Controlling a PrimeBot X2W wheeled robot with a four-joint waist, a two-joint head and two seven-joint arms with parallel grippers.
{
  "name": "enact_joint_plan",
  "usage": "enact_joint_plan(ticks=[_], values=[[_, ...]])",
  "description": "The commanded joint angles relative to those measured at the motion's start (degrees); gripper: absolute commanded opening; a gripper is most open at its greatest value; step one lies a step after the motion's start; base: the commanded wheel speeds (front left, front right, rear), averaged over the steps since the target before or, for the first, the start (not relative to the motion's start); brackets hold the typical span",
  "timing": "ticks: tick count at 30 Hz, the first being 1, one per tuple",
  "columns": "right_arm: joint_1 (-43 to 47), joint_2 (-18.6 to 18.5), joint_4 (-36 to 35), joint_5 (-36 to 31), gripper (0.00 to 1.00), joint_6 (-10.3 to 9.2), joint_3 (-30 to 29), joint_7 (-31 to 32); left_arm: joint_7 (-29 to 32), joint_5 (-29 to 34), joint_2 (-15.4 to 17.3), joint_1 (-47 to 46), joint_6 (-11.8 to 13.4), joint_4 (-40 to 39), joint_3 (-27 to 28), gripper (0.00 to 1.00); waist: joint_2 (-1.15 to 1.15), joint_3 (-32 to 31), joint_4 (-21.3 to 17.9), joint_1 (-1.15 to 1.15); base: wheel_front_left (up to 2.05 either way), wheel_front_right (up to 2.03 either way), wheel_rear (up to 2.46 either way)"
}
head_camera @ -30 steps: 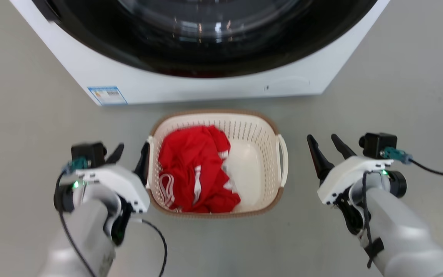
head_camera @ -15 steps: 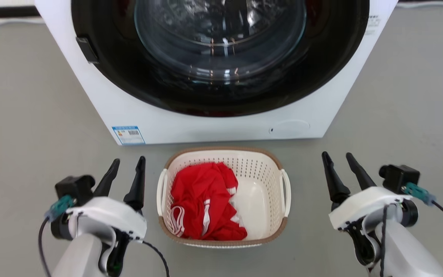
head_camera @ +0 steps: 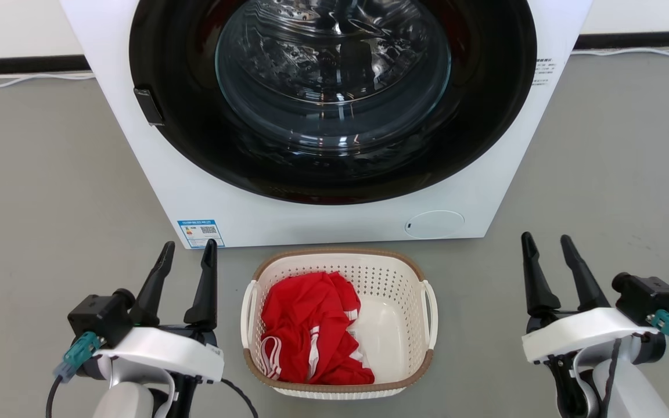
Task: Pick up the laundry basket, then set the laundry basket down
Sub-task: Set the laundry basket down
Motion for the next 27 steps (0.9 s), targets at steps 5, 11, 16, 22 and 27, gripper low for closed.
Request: enact_joint_plan(ticks=[5,11,16,22,27], values=[[1.5,0.9,-4.2,-2.6,1.00,0.39,-1.3,-0.8,-0.4,1.8,0.1,1.3,-0.5,-5.3,3.5,1.00,0.00,-0.7,0.1,0.00,0.00,0.00,0.00],[4.7,1.5,-7.8,-4.6,1.00,0.39,-3.6,-0.8,-0.4,2.9,-0.6,4.1,-0.5,-7.6,4.6,1.00,0.00,-2.3,0.5,0.00,0.00,0.00,0.00],[5.8,1.8,-9.4,-6.4,1.00,0.39,-4.2,-0.8,-0.4,3.5,-0.9,5.2,-0.6,-8.6,4.7,1.00,0.00,-3.0,0.4,0.00,0.00,0.00,0.00],[5.9,2.0,-9.9,-8.6,1.00,0.39,-5.2,-0.8,-0.4,3.8,-0.8,5.8,-0.6,-8.1,3.9,1.00,0.00,-3.4,0.2,0.00,0.00,0.00,0.00],[5.8,2.1,-9.7,-9.8,1.00,0.39,-5.7,-0.8,-0.4,4.4,-0.7,5.8,-0.6,-7.6,3.4,1.00,0.00,-3.3,-0.2,0.00,0.00,0.00,0.00]])
